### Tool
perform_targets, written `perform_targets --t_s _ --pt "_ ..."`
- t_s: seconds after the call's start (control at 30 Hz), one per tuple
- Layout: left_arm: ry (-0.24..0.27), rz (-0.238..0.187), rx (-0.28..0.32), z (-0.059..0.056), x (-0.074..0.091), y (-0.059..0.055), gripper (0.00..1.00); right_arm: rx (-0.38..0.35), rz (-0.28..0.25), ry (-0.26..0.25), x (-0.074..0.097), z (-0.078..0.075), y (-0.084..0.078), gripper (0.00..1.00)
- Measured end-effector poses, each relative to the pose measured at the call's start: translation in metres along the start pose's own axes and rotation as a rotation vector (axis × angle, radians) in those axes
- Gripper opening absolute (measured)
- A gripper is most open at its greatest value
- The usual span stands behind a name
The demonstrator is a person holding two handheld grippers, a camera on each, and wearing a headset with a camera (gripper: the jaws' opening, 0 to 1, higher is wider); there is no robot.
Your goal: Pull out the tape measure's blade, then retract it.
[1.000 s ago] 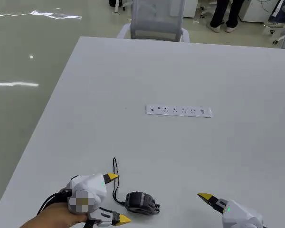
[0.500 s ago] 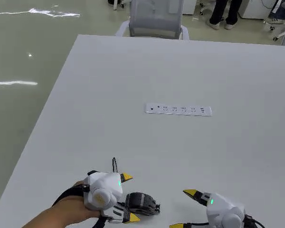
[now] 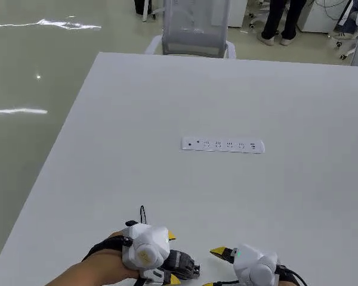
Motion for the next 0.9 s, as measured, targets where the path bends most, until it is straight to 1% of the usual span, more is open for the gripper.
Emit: perform_targets --t_s 0.07,0.1,0.17,0.23,0.3,0.4,0.43,0.47,0.5,0.53,0.6,0.63,0.73,0.87,0.9 --pt "-0.011 0.011 -0.008 0.000 -0.002 0.002 0.53 0.014 0.010 0.007 -0.002 0.000 0.002 0.50" --pt "-0.018 0.026 -0.019 0.000 -0.004 0.002 0.52 0.028 0.020 0.014 -0.003 0.001 0.003 0.49" --pt "-0.032 0.032 -0.031 0.000 -0.006 0.004 0.48 0.041 0.031 0.019 -0.005 0.000 0.003 0.46" --pt "-0.030 0.043 -0.033 0.001 -0.009 0.005 0.49 0.057 0.045 0.030 -0.009 -0.001 0.005 0.44" --pt "-0.030 0.056 -0.052 0.001 -0.011 0.005 0.50 0.083 0.062 0.042 -0.012 -0.002 0.007 0.43" --pt "-0.038 0.075 -0.065 0.001 -0.014 0.005 0.45 0.106 0.072 0.055 -0.015 -0.004 0.011 0.40" --pt "-0.042 0.096 -0.065 0.001 -0.015 0.004 0.44 0.122 0.078 0.062 -0.015 -0.004 0.013 0.38" --pt "-0.044 0.105 -0.067 0.000 -0.015 0.005 0.43 0.129 0.081 0.062 -0.016 -0.004 0.015 0.36" --pt "-0.044 0.110 -0.079 -0.001 -0.016 0.006 0.41 0.140 0.086 0.068 -0.016 -0.004 0.016 0.33" --pt "-0.046 0.125 -0.107 -0.004 -0.016 0.006 0.38 0.151 0.090 0.072 -0.017 -0.004 0.017 0.32" --pt "-0.044 0.138 -0.116 -0.005 -0.018 0.006 0.37 0.156 0.093 0.074 -0.018 -0.005 0.018 0.32" --pt "-0.033 0.139 -0.126 -0.004 -0.018 0.006 0.37 0.159 0.096 0.077 -0.018 -0.005 0.018 0.32" --pt "-0.033 0.137 -0.119 -0.004 -0.017 0.006 0.37 0.162 0.112 0.096 -0.021 -0.003 0.017 0.29" --pt "-0.036 0.134 -0.121 -0.004 -0.017 0.004 0.36 0.213 0.156 0.112 -0.024 0.001 0.015 0.25" --pt "-0.038 0.136 -0.126 -0.005 -0.017 0.004 0.36 0.220 0.162 0.103 -0.025 0.001 0.015 0.23"
Point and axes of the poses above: the centre of the closed fingertips' face, and the gripper's own axes: x roughly backward along the fingers, z roughly to its left, y roughly out of its top, the point moved 8 cm from there along x, roughly backward along the fingers, and after that the axes turned 12 degrees about z, right-handed, at the moved point
